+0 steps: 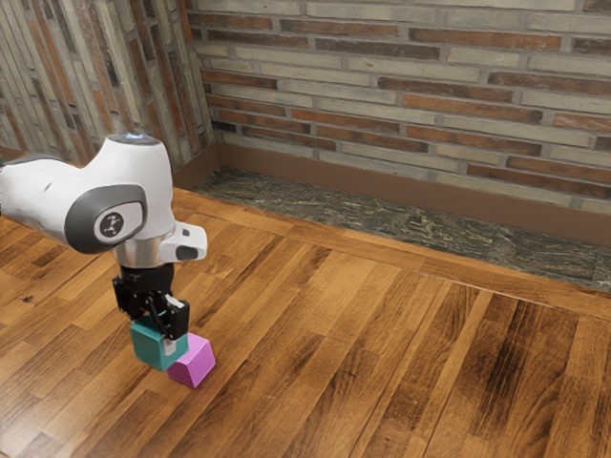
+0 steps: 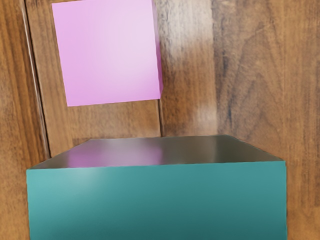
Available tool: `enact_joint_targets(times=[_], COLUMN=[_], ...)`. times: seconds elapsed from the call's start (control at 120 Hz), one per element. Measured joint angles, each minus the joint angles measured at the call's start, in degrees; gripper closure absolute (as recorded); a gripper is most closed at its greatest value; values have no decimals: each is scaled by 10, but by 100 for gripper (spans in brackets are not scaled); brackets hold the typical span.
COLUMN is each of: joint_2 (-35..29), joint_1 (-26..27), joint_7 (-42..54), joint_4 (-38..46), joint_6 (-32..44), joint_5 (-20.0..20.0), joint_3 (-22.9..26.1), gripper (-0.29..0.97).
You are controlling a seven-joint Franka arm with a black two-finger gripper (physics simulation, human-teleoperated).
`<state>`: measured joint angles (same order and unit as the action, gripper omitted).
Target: Pick up the blue block with one arm, and put the blue block on the pink block with one arm
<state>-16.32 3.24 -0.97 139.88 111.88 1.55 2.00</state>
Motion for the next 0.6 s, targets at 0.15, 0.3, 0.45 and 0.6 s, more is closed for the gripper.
enact_joint_targets(times=[0.15,0.3,0.45,0.6], joint_2=[25,53,74,79], joint_1=[-14,-24,-33,-31], joint_7=[10,19,25,29], joint_4=[0,-5,-16,-19], joint_6=[23,43,57,68], joint_5=[1,-1,0,-8], joint_3=[-1,-2,-12,-17], gripper=[29,29,28,28])
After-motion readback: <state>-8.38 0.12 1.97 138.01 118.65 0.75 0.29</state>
